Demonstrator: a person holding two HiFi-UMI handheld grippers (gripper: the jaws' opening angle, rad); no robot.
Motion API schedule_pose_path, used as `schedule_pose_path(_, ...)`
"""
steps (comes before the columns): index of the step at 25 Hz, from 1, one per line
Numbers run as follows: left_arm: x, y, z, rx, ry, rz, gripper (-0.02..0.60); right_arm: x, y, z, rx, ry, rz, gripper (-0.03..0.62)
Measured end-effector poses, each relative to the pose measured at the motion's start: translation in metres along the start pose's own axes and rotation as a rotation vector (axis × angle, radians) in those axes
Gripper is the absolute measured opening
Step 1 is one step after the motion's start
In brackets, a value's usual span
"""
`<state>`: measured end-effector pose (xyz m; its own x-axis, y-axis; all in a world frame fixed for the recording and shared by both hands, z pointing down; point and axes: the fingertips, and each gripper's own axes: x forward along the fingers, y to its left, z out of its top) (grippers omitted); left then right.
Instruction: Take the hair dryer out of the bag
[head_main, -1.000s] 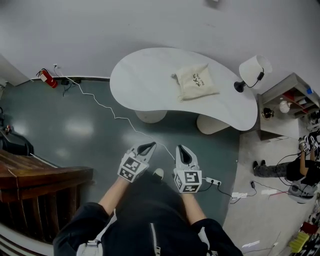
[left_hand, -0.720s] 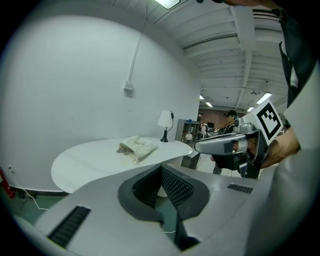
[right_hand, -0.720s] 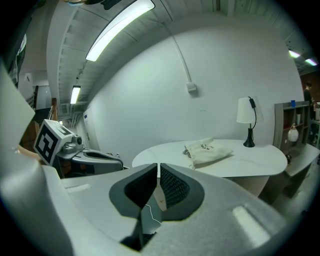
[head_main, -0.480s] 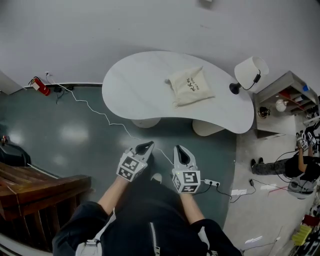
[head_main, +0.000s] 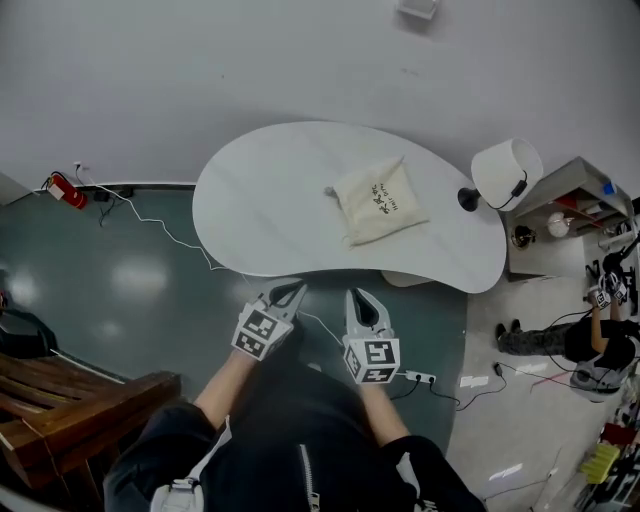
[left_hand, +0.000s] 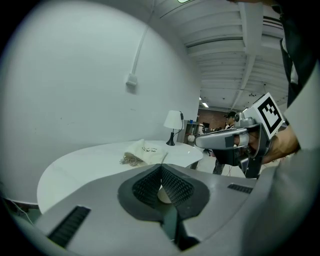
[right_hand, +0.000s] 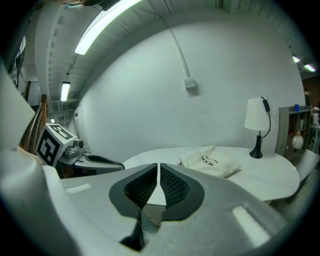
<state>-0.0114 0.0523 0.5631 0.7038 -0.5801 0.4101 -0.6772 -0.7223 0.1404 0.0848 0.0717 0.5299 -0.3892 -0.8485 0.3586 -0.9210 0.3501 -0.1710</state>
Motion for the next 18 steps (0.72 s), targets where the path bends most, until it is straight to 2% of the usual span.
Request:
schedule_pose_path(11, 0.031, 0.073, 0.026, -0.01, 0.011, -0.027, 0.011, 0.08, -0.003, 0.036, -0.014, 0.02, -0.011, 0.008)
schedule_pose_path(18, 0.043, 0.114, 0.032, 0.002, 0.023, -0.052, 0.012, 0.118, -0.005, 0.05, -0.001, 0.014, -0.049, 0.008)
